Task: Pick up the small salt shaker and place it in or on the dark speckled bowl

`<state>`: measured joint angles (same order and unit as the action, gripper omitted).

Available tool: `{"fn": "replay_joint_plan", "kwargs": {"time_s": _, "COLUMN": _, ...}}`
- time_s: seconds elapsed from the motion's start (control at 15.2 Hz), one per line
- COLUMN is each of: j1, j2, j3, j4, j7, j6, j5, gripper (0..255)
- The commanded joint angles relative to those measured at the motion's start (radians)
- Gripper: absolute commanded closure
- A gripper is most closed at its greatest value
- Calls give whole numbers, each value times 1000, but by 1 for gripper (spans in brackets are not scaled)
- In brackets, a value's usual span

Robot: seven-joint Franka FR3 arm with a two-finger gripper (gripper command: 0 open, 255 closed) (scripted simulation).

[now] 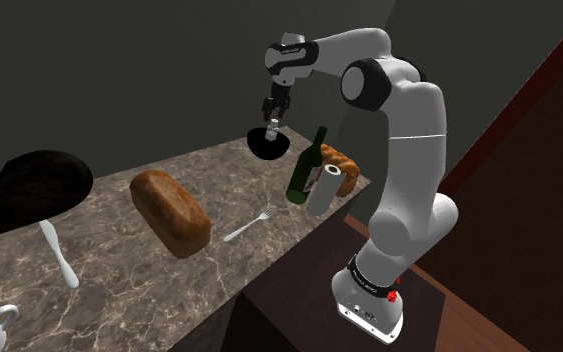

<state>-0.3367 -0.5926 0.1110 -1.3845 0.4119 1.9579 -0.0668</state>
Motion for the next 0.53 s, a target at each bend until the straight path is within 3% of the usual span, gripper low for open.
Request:
{"fn": "replay_joint_plan", "kwargs": {"time_s": 0.0, "j1": 1, "j2": 16, "j3": 1, "j4": 27, "j7": -3, "j6": -43, "j5": 2, "gripper": 0}}
{"fn": "replay_joint_plan", "kwargs": {"time_s": 0.13, "j1": 0, "j2": 26, "j3": 2, "j4": 71, "j7": -4, "j6": -97, "j5": 4, "gripper": 0}}
{"fn": "replay_joint_plan", "kwargs": {"time_s": 0.46, "j1": 0, "j2": 26, "j3": 2, "j4": 71, "j7": -4, "j6": -97, "j5": 4, "gripper": 0}}
